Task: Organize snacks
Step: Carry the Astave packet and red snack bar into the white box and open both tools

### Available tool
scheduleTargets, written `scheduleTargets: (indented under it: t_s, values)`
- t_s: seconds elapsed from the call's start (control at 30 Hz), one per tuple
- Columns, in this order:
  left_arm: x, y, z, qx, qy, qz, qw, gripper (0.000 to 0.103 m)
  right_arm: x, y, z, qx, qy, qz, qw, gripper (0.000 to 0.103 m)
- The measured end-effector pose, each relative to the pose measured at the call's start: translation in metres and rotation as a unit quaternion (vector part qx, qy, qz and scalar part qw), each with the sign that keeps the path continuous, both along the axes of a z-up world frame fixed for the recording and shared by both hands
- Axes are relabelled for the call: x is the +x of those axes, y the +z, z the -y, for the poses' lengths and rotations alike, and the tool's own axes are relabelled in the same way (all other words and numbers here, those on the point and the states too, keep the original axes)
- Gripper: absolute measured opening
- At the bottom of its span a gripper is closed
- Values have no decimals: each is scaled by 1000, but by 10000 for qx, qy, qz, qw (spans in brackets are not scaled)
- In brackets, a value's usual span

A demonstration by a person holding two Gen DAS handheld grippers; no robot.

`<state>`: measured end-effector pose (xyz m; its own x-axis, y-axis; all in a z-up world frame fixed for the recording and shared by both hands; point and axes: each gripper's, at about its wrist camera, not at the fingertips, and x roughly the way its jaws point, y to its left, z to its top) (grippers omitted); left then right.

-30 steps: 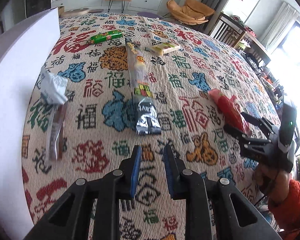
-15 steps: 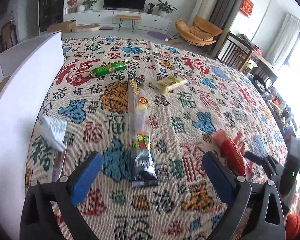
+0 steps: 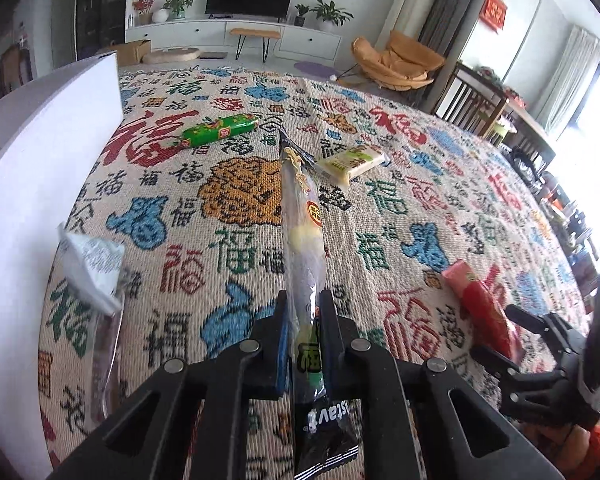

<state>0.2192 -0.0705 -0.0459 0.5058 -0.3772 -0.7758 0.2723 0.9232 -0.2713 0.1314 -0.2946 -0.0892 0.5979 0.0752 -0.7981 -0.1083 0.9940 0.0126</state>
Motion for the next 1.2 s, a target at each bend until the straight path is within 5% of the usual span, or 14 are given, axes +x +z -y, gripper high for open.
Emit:
scheduleTargets:
  t_s: [0.1,0.23,0.37,0.43,0.47,0.5,0.73,0.97,1.13,1.2]
  values:
    - [-28,10,-19,-163,46,56,9998,13,3,1,6,260,59,-50,9996,87]
    - [-61,21,-36,-204,121,252,9994,13,22,15,12,763,256,-700,9943,86]
    - [-80,35,-51,-484,249,343,9979,13,45,23,-3,486,398,-1154,9913,83]
    - [-89,45,-59,-597,302,430,9968,13,49,16,-10,259,411,-1412,9888,61]
    - [-94,51,-66,-659,339,484,9961,13,50,14,-11,156,364,-1484,9881,20]
    - [-100,58,-72,-733,383,547,9951,13,49,18,-9,40,236,-1397,9899,16]
    - [-127,107,-146,-1190,942,868,9846,13,47,74,-34,919,490,-914,9904,15]
    - [-119,131,-259,-745,1996,973,9722,13,73,165,-188,1743,1841,-345,9667,15]
    - [-104,114,-309,-208,2641,803,9609,13,82,187,-301,2214,2468,-314,9429,15]
    - [-97,98,-320,-102,2845,572,9569,15,86,181,-332,2343,2500,-313,9389,24]
